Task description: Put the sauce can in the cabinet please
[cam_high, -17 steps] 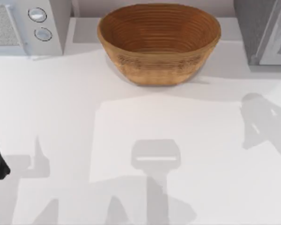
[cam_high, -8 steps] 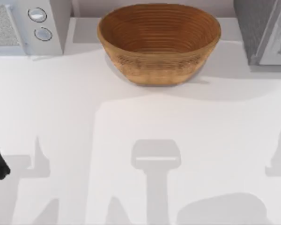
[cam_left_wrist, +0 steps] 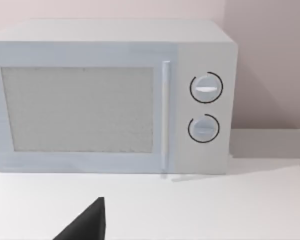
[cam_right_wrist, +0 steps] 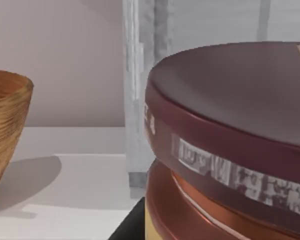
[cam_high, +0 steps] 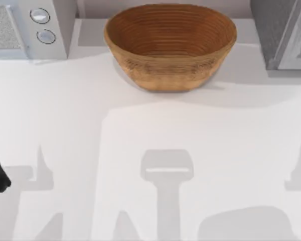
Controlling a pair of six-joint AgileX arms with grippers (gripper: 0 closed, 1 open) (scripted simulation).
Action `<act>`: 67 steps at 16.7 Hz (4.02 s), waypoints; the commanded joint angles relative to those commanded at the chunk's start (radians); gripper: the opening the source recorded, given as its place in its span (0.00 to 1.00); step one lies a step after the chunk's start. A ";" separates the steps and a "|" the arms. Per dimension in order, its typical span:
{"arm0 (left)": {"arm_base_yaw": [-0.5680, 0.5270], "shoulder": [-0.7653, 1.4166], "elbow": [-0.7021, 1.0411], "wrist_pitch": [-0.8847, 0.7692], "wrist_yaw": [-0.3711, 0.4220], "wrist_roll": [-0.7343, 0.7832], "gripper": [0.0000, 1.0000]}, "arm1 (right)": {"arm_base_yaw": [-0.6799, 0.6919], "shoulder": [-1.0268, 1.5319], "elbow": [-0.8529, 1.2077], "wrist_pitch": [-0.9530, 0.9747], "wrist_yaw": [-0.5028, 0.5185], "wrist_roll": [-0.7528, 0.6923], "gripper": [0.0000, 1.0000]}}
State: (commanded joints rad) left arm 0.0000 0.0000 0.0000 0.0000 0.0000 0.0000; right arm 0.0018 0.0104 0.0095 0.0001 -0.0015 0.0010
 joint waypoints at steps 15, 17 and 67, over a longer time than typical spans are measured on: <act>0.000 0.000 0.000 0.000 0.000 0.000 1.00 | 0.080 0.584 0.769 -0.235 0.086 0.009 0.00; 0.000 0.000 0.000 0.000 0.000 0.000 1.00 | 0.092 0.659 0.888 -0.260 0.097 0.008 0.00; 0.000 0.000 0.000 0.000 0.000 0.000 1.00 | 0.101 1.854 2.286 -0.436 0.126 0.017 0.00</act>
State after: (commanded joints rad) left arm 0.0000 0.0000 0.0000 0.0000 0.0000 0.0000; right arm 0.1028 1.8642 2.2957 -0.4363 0.1243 0.0184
